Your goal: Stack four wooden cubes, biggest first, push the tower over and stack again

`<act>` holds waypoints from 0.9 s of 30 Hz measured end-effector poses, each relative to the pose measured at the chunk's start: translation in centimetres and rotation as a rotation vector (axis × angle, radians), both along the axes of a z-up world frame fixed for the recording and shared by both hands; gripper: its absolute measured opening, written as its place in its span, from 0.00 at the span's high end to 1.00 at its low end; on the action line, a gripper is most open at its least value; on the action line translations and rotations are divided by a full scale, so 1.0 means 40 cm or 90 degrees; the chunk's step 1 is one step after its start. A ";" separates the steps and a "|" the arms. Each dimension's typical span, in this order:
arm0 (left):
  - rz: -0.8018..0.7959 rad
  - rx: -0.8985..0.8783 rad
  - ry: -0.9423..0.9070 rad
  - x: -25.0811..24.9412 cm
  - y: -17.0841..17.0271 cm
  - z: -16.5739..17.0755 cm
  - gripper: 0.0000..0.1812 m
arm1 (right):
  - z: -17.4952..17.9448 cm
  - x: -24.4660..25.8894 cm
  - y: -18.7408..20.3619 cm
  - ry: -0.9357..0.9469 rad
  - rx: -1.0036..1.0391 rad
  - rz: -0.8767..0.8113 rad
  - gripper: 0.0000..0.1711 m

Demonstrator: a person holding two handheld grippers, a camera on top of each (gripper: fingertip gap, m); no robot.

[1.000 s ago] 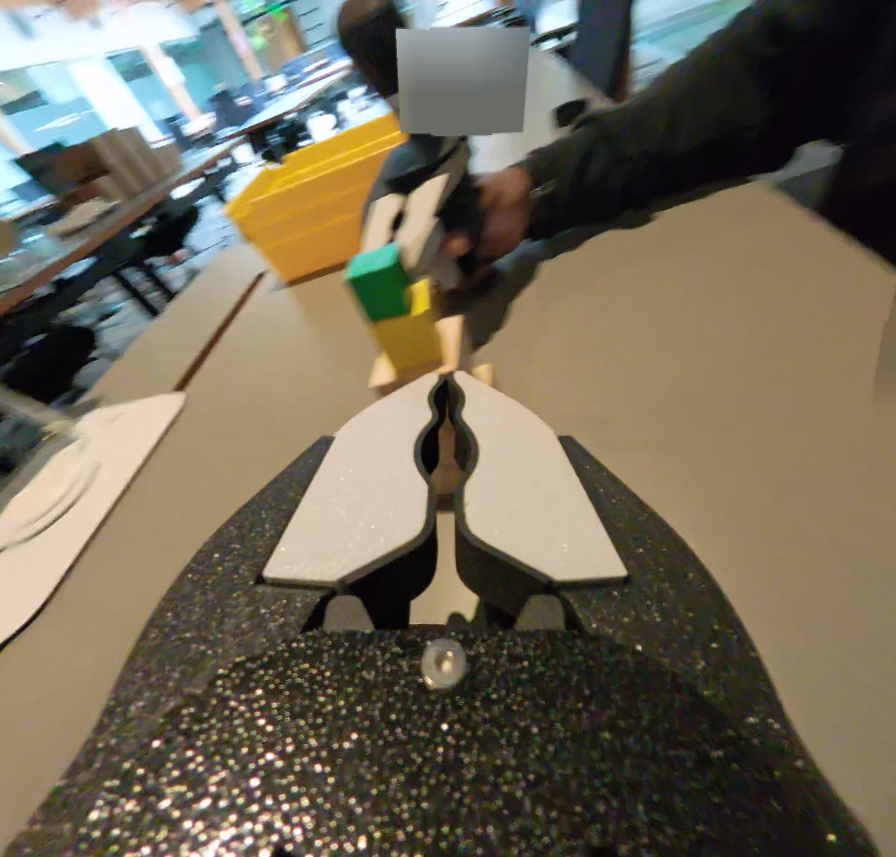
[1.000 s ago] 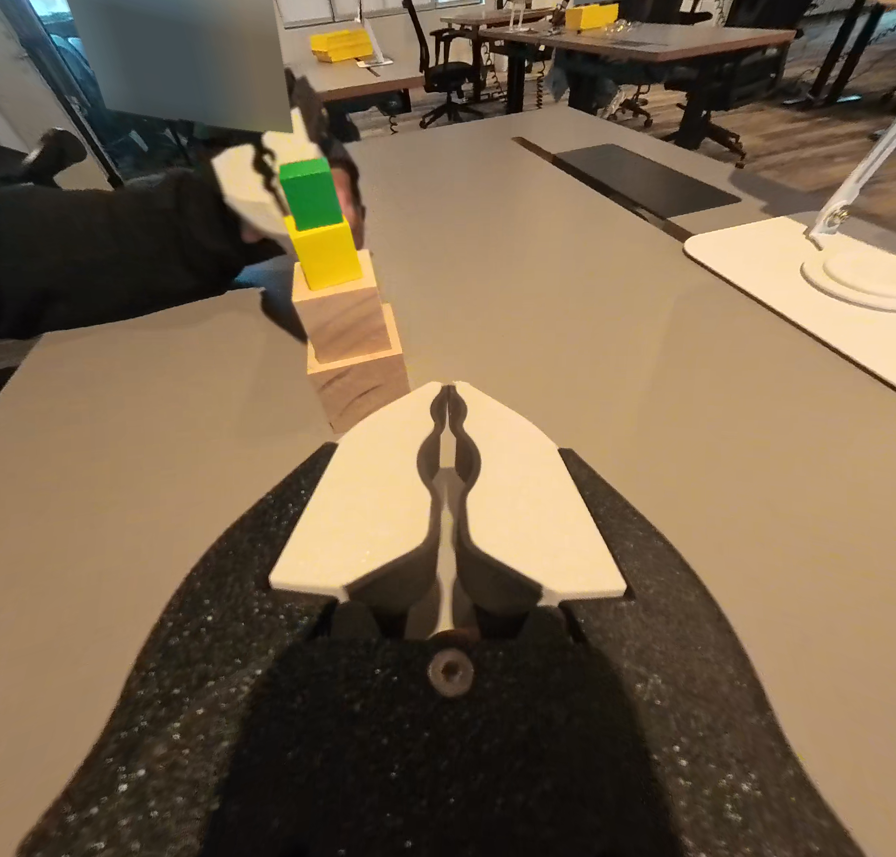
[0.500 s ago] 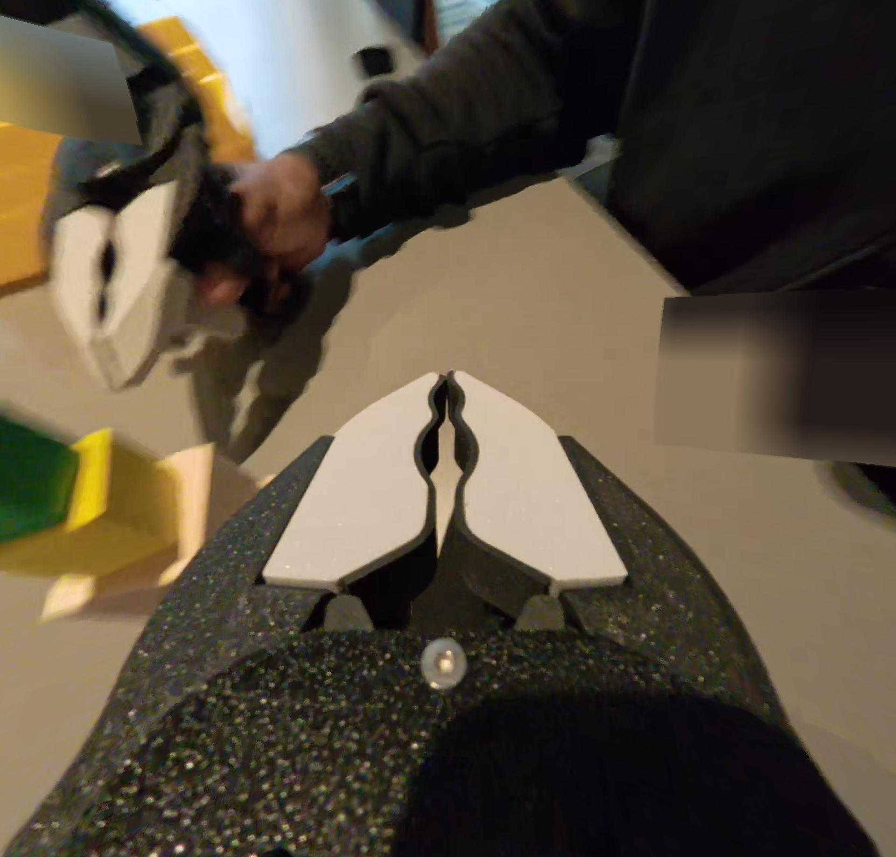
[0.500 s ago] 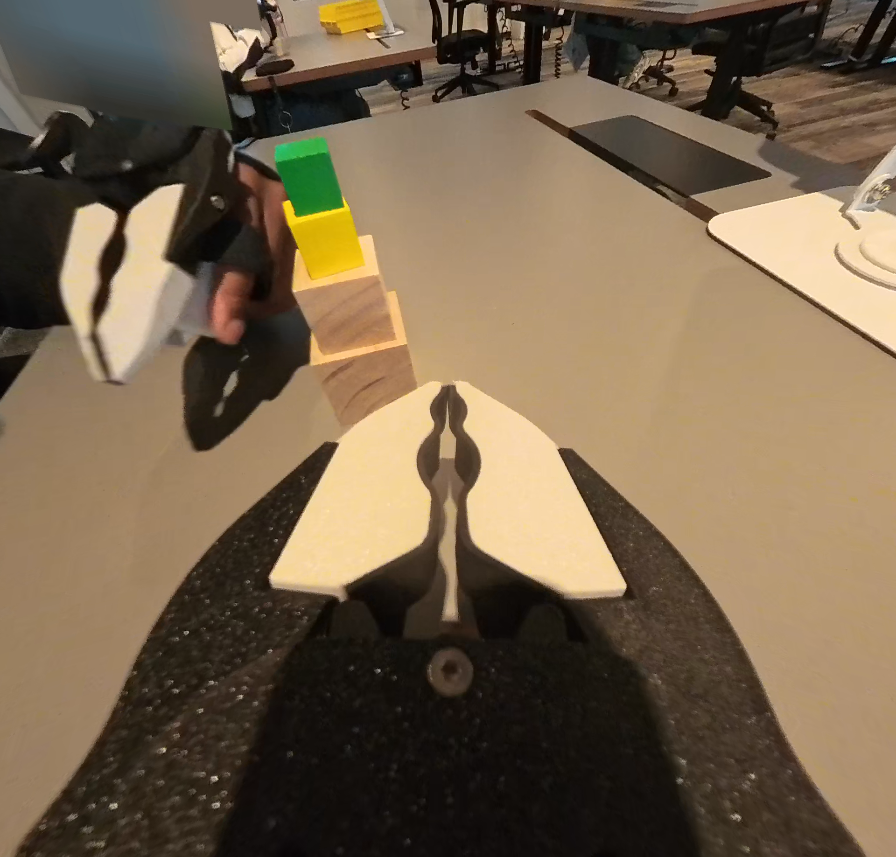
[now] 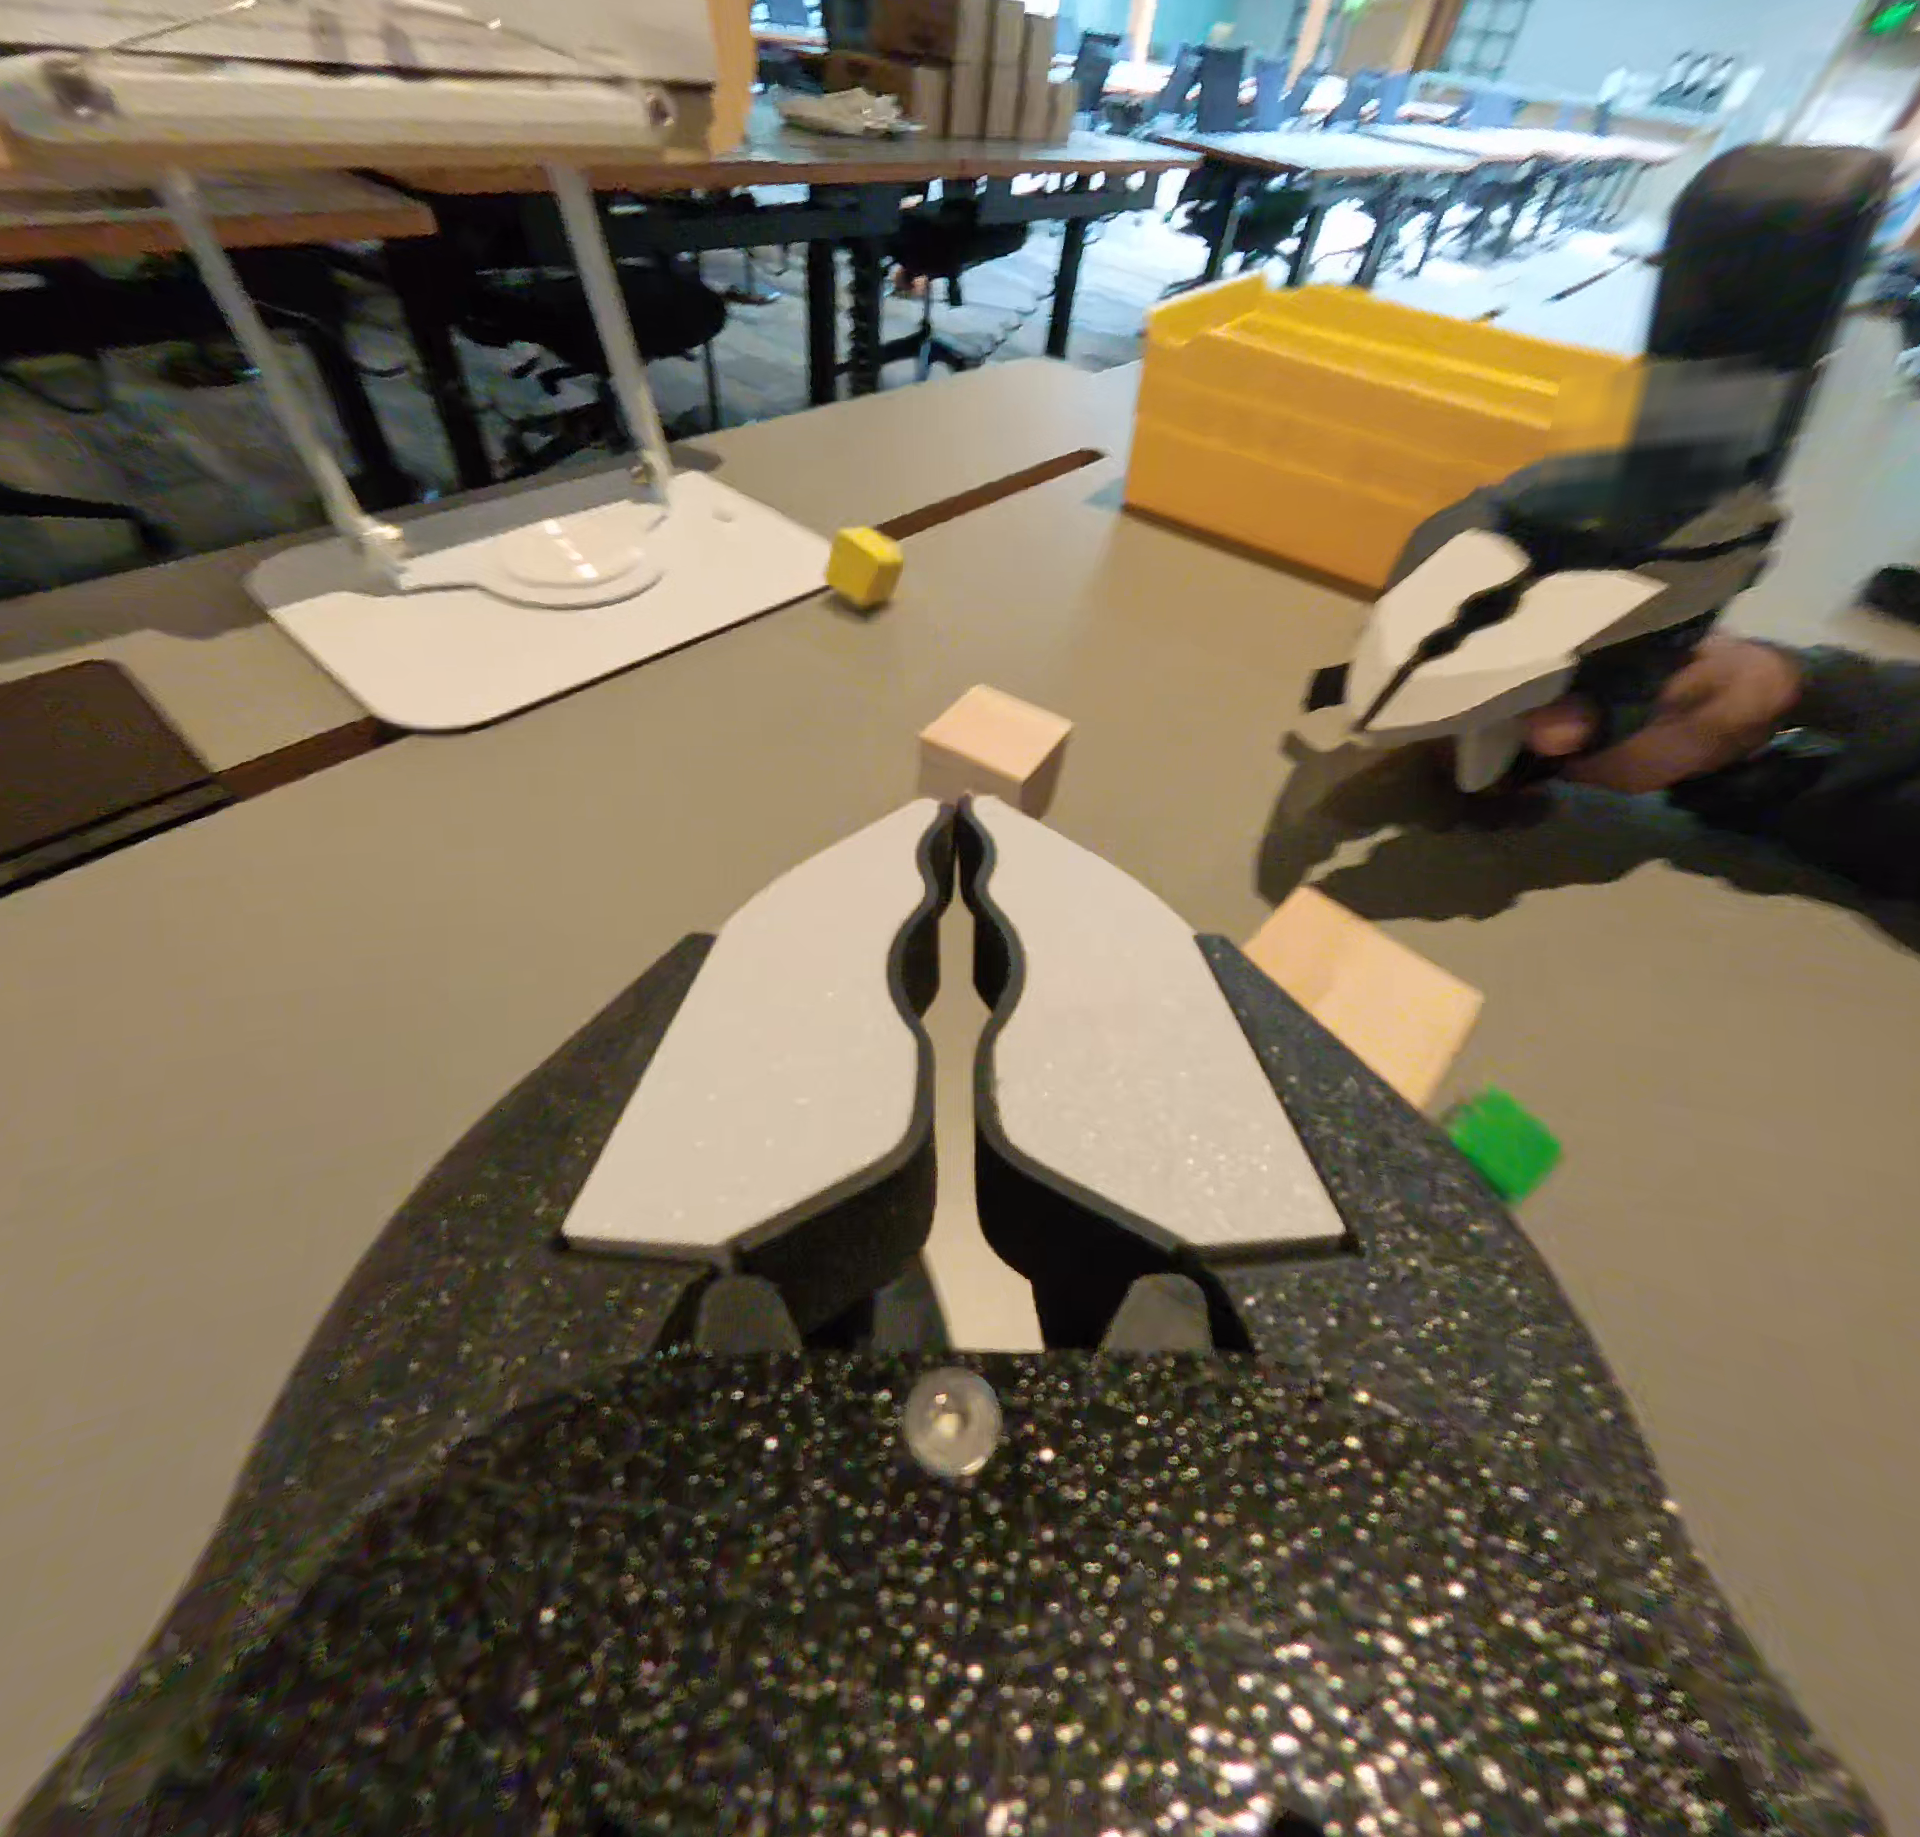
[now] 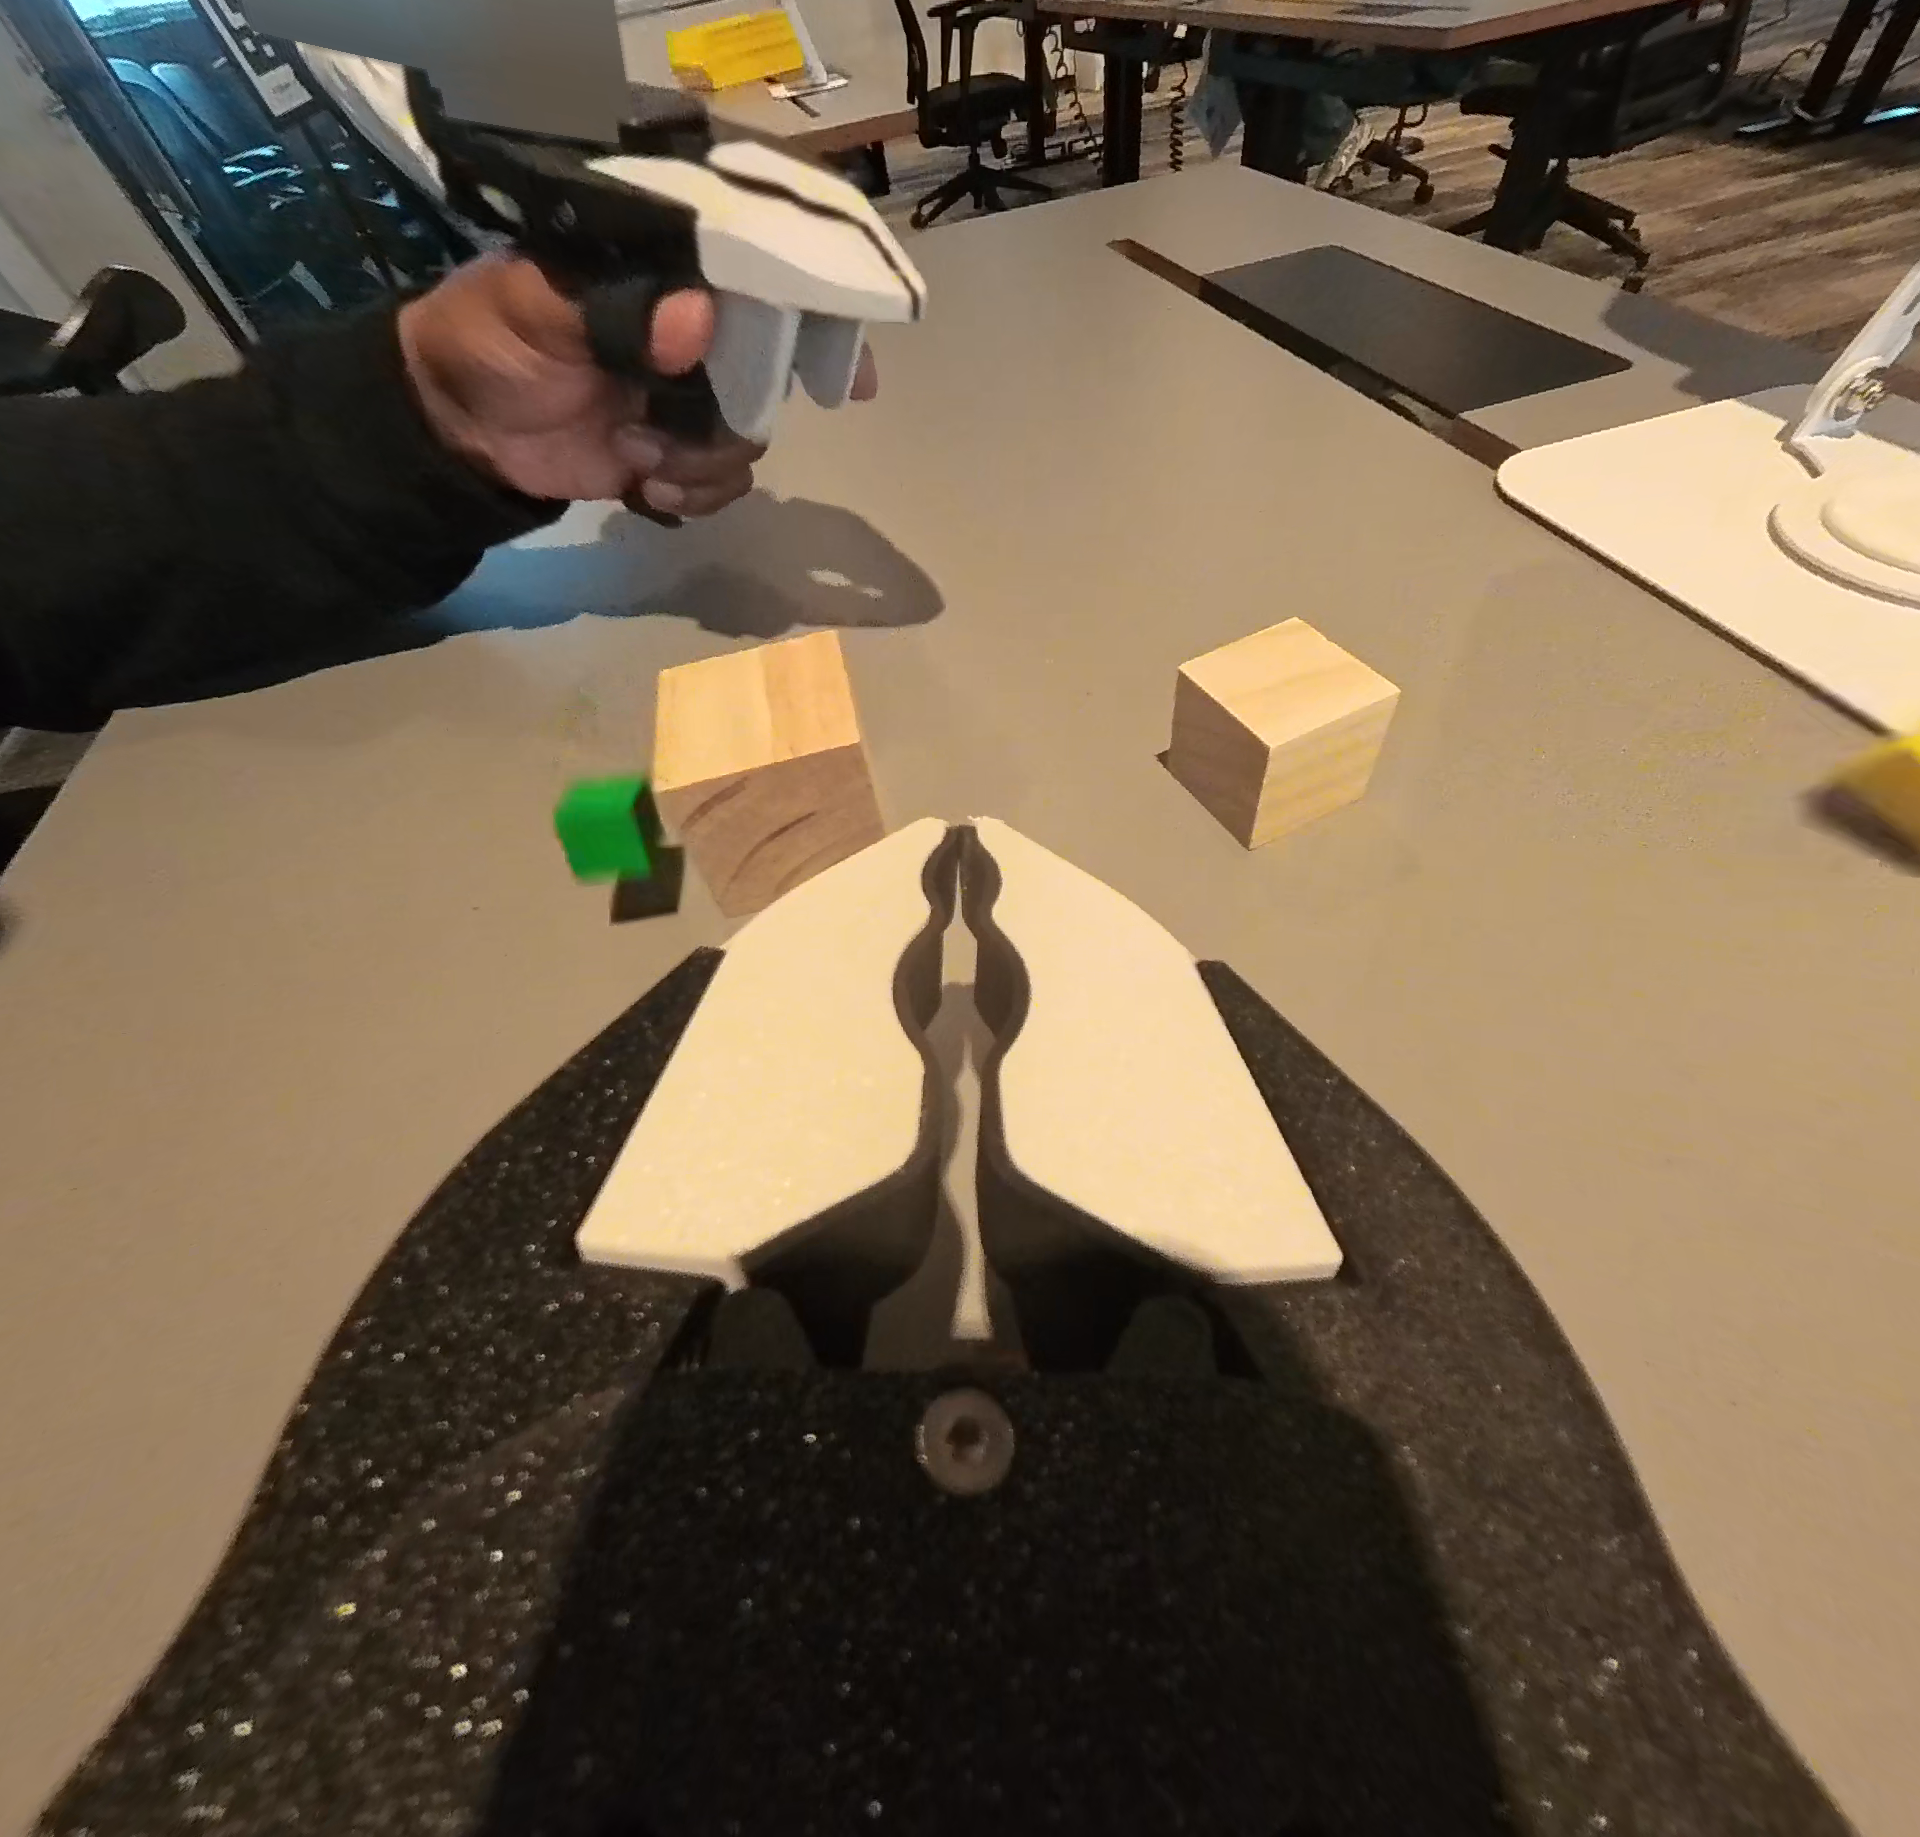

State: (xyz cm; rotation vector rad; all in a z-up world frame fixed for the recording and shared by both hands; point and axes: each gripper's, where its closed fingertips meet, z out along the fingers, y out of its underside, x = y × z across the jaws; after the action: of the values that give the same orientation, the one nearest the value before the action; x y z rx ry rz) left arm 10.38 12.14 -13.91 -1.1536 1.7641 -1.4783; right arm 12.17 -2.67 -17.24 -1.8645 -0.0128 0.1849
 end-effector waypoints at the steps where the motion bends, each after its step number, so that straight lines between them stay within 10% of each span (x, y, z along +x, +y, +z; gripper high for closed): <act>1: 0.015 0.017 0.004 0.008 0.011 -0.016 1.00 | 0.000 0.002 0.000 0.001 0.001 -0.004 1.00; 10: 0.071 0.150 0.054 0.047 0.047 -0.129 0.97 | 0.001 0.069 -0.004 -0.008 0.001 -0.114 1.00; 27: 0.040 0.224 0.078 0.047 0.017 -0.161 0.94 | -0.050 0.182 0.101 0.026 -0.098 -0.127 0.68</act>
State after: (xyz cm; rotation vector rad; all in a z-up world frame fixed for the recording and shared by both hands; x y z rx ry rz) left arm 12.25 12.83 -20.34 -1.1205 1.9550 -1.0260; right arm 19.46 1.36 -19.24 -2.0007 0.2205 0.0884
